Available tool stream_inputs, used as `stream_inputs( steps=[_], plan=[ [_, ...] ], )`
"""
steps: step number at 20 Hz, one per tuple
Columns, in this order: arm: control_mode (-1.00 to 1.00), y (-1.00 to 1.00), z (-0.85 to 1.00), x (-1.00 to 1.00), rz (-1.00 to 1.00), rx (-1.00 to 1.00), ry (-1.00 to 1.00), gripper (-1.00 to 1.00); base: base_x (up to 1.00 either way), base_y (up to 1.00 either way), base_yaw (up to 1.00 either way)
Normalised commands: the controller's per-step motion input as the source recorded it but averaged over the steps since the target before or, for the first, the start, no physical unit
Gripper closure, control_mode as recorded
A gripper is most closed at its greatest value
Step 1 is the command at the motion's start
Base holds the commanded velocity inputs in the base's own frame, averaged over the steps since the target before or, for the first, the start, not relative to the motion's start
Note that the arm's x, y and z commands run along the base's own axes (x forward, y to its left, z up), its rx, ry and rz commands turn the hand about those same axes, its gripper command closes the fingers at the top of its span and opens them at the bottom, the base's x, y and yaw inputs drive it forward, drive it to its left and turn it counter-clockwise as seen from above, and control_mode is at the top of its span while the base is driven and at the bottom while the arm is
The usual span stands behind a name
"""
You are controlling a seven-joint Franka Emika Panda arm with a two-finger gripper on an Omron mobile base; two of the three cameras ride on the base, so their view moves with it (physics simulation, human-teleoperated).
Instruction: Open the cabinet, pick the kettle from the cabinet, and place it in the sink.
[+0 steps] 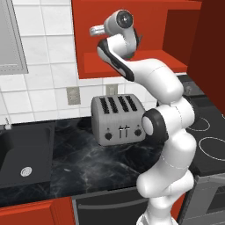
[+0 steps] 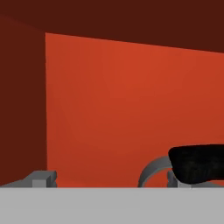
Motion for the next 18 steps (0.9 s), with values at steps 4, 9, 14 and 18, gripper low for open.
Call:
stream_inputs(
  steps=[4,9,14,18],
  plan=[
    [-1.0,0.11,0.0,0.01,0.0,0.0,-0.07,-1.0,0.0,0.0,0.0],
    [-1.0,0.07,0.0,0.07,0.0,0.0,-0.04,-1.0,0.0,0.0,0.0],
    [-1.0,0.06,0.0,0.1,0.0,0.0,-0.04,-1.0,0.0,0.0,0.0],
    [-1.0,0.04,0.0,0.07,0.0,0.0,-0.07,-1.0,0.0,0.0,0.0]
  ],
)
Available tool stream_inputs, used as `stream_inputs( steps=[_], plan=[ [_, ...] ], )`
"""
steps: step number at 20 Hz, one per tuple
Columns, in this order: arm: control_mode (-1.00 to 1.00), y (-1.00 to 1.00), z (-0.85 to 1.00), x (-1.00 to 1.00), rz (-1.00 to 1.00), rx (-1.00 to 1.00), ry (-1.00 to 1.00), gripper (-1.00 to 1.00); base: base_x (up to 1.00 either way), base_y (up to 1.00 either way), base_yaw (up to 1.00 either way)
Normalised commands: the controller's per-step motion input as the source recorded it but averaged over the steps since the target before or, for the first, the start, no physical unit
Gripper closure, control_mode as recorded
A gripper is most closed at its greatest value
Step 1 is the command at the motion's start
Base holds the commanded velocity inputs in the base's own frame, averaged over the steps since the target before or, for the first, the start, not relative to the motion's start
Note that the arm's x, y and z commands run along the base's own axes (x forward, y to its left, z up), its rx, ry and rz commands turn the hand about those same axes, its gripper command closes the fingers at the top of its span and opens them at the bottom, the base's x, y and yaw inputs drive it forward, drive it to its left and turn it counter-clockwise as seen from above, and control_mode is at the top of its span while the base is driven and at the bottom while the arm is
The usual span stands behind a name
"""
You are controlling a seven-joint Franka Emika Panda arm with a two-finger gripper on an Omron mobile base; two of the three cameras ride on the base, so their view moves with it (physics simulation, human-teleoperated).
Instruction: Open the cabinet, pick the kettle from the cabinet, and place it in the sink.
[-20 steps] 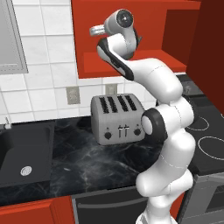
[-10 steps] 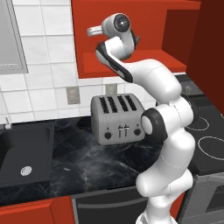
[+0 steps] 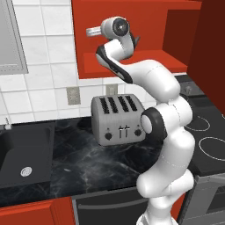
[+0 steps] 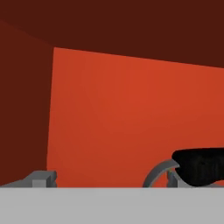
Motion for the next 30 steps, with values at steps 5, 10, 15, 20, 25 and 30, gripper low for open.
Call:
stream_inputs(
  steps=[5,10,15,20,25,30],
  plan=[
    [-1.0,0.01,0.07,0.05,0.0,0.01,-0.06,1.0,0.0,0.0,0.0],
    [-1.0,0.0,0.12,0.01,0.0,0.03,-0.02,1.0,0.0,0.0,0.0],
    [-1.0,-0.03,0.08,-0.12,-0.02,0.08,0.0,1.0,0.0,0.0,0.0],
    [-1.0,0.0,0.09,-0.29,-0.02,0.14,-0.01,1.0,0.0,0.0,0.0],
    [-1.0,0.0,0.06,-0.44,-0.04,0.12,0.0,1.0,0.0,0.0,0.0],
    [-1.0,0.01,0.01,-0.58,-0.07,0.09,0.0,1.0,0.0,0.0,0.0]
  ],
)
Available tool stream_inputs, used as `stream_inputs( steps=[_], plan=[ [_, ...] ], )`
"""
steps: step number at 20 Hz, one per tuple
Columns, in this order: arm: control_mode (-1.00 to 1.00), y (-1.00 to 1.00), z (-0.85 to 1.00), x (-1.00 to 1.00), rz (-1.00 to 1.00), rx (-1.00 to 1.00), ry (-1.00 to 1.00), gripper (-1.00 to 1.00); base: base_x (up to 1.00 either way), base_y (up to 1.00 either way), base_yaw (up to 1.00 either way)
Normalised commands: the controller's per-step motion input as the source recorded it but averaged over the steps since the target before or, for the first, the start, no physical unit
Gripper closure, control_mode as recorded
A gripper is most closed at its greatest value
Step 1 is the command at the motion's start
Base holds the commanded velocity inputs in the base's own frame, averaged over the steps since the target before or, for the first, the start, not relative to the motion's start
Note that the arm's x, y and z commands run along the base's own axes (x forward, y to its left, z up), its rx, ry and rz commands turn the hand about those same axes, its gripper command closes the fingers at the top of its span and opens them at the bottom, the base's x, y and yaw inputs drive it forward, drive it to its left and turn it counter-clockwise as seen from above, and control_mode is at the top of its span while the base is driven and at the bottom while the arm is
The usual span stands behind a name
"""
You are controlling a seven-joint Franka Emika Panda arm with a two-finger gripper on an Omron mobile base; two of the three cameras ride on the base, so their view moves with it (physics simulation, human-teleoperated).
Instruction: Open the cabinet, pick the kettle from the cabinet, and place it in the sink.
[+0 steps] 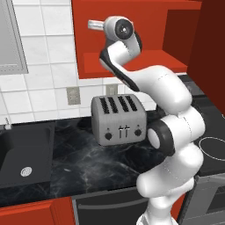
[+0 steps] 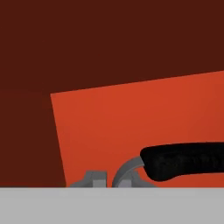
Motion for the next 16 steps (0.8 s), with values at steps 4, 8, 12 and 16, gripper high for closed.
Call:
stream_inputs(
  steps=[4,8,12,16],
  plan=[
    [-1.0,0.03,0.0,-0.67,-0.06,0.04,-0.03,1.0,0.0,0.0,0.0],
    [-1.0,0.05,0.03,-0.68,-0.04,0.02,-0.03,1.0,0.0,0.0,0.0],
    [-1.0,0.07,0.08,-0.66,-0.02,0.0,0.0,1.0,0.0,0.0,0.0],
    [-1.0,0.09,0.1,-0.69,0.0,0.0,-0.01,1.0,0.0,0.0,0.0]
  ],
)
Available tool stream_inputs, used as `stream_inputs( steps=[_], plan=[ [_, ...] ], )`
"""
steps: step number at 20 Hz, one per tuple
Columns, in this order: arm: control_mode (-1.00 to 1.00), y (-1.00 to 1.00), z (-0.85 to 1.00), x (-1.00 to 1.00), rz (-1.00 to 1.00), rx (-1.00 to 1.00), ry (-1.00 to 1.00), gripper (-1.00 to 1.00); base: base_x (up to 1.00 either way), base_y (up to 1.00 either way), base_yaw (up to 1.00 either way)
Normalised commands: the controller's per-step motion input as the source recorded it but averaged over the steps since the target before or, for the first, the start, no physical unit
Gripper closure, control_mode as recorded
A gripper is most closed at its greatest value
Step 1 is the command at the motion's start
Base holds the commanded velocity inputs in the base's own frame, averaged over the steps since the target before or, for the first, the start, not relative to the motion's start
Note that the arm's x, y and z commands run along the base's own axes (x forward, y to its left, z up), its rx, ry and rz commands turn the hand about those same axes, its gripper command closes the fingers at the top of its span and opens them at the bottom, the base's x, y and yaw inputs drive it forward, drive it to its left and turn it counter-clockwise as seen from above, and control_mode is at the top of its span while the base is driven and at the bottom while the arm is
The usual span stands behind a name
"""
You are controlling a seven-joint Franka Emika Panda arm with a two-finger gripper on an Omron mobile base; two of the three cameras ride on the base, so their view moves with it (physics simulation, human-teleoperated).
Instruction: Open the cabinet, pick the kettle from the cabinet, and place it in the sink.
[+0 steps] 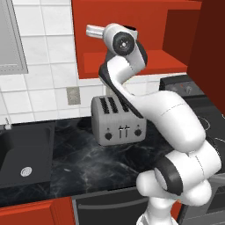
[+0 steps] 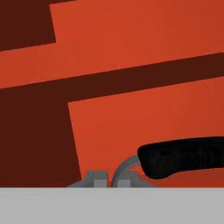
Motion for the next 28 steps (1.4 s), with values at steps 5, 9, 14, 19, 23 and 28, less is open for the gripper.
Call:
stream_inputs(
  steps=[5,9,14,19,23,28],
  plan=[
    [-1.0,0.08,0.12,-0.7,-0.01,0.0,-0.01,1.0,0.0,0.0,0.0],
    [-1.0,0.07,0.07,-0.7,-0.01,0.0,0.0,1.0,0.0,0.0,0.0],
    [-1.0,0.08,-0.02,-0.72,-0.03,0.0,0.0,1.0,0.0,0.0,0.0],
    [-1.0,0.02,-0.18,-0.69,-0.04,0.0,-0.01,1.0,0.0,0.0,0.0],
    [-1.0,-0.04,-0.3,-0.63,-0.04,0.0,0.0,1.0,0.0,0.0,0.0],
    [-1.0,-0.08,-0.42,-0.44,-0.05,0.01,0.0,1.0,0.0,0.0,0.0]
  ],
)
